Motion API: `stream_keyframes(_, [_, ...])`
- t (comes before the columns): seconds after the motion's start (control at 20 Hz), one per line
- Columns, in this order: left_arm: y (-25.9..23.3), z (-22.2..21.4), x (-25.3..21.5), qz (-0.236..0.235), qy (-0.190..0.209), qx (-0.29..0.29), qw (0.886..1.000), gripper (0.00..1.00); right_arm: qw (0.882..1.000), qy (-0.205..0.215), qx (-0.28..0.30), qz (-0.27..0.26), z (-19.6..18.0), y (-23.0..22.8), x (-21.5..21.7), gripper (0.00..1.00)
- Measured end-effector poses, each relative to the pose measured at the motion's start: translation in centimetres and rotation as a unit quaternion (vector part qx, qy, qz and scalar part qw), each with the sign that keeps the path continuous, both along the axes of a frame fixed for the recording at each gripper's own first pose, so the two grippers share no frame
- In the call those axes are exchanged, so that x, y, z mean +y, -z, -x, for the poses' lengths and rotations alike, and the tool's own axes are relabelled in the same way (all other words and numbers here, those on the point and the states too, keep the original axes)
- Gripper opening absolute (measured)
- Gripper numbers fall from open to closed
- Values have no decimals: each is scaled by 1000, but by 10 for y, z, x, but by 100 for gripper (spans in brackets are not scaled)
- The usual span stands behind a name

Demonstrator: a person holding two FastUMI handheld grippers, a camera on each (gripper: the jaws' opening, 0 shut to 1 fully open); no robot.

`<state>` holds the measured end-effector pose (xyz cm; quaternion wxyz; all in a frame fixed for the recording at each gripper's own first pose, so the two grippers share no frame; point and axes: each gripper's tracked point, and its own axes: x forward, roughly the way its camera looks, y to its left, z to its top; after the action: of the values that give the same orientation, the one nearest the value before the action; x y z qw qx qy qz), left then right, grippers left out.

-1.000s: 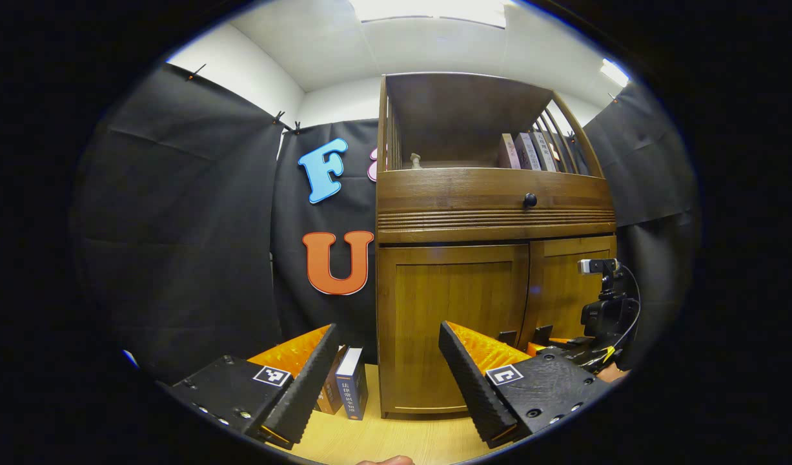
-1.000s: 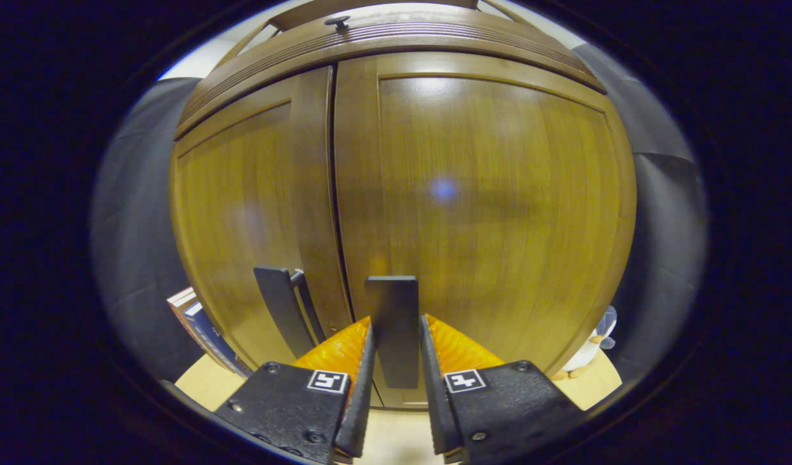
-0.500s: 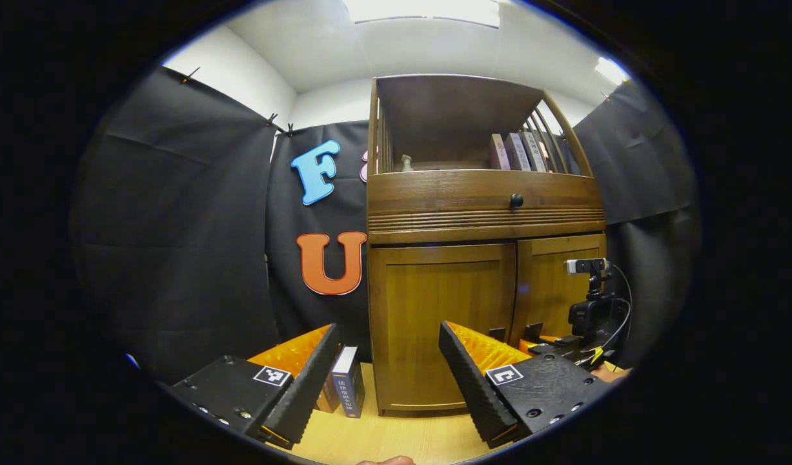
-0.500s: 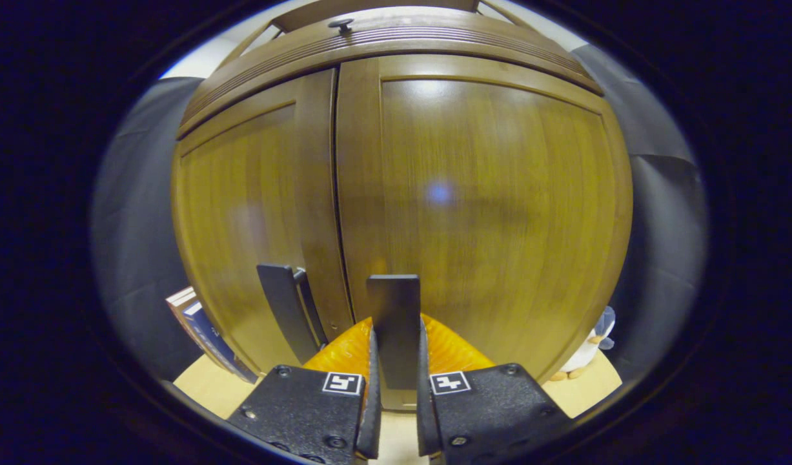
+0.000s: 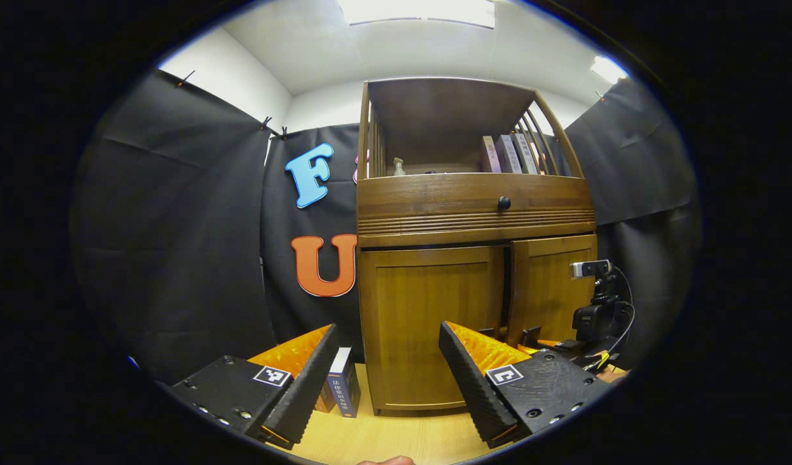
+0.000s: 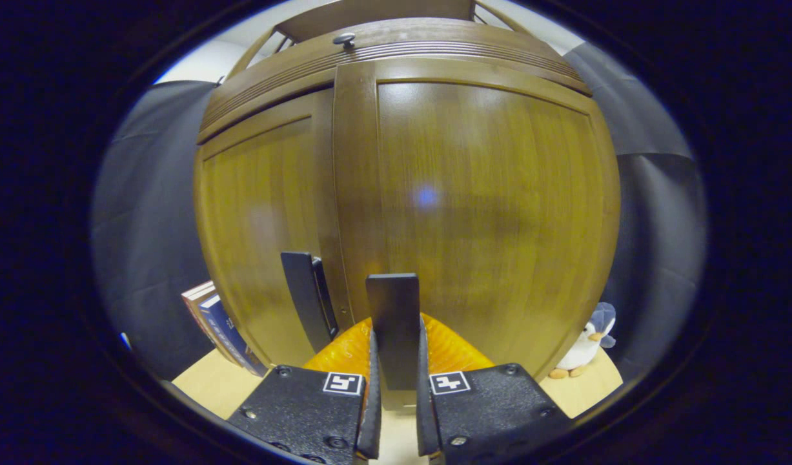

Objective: Open the right door of the double-door shoe cabinet with the right hand, and open the left door with the left hand.

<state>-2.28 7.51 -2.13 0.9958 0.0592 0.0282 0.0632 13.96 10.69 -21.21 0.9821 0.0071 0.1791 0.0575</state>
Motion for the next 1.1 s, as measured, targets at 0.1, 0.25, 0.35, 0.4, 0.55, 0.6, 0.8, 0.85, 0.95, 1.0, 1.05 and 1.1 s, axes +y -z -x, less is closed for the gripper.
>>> stream_keyframes(0.1, [0, 0, -4, -1, 2, 2, 1000, 94, 1000, -8, 0, -1, 9, -2, -3, 25])
stream_keyframes(0.25, [0, 1, -11, -2, 5, 5, 1000, 94, 1000, -16, 3, -5, 25, -4, -8, 25])
stream_keyframes(0.35, [-1, 1, -20, -4, 10, 3, 1000, 94, 1000, -20, 3, -6, 38, -7, -13, 25])
stream_keyframes(0.4, [0, 1, -24, -5, 13, 3, 1000, 94, 1000, -22, 3, -6, 43, -8, -15, 25])
stream_keyframes(0.55, [2, 1, -36, -5, 21, 6, 1000, 94, 1000, -24, 4, -7, 55, -9, -20, 25])
stream_keyframes(0.6, [2, 1, -39, -5, 23, 6, 1000, 94, 1000, -25, 4, -7, 58, -10, -22, 25])
stream_keyframes(0.8, [2, 0, -51, -4, 30, 6, 1000, 94, 1000, -24, 4, -8, 74, -10, -30, 25])
stream_keyframes(0.85, [3, 0, -53, -2, 31, 6, 999, 94, 1000, -24, 4, -8, 76, -8, -31, 25])
stream_keyframes(0.95, [5, -1, -57, 0, 35, 7, 999, 94, 1000, -24, 6, -11, 84, -9, -33, 25])
stream_keyframes(1.0, [6, -2, -59, 1, 37, 7, 999, 94, 1000, -24, 7, -13, 87, -10, -34, 25])
stream_keyframes(1.05, [7, -3, -61, 2, 39, 8, 999, 94, 1000, -24, 8, -15, 92, -11, -39, 25])
stream_keyframes(1.1, [7, -4, -64, 3, 41, 8, 999, 94, 1000, -24, 9, -17, 96, -13, -44, 25])
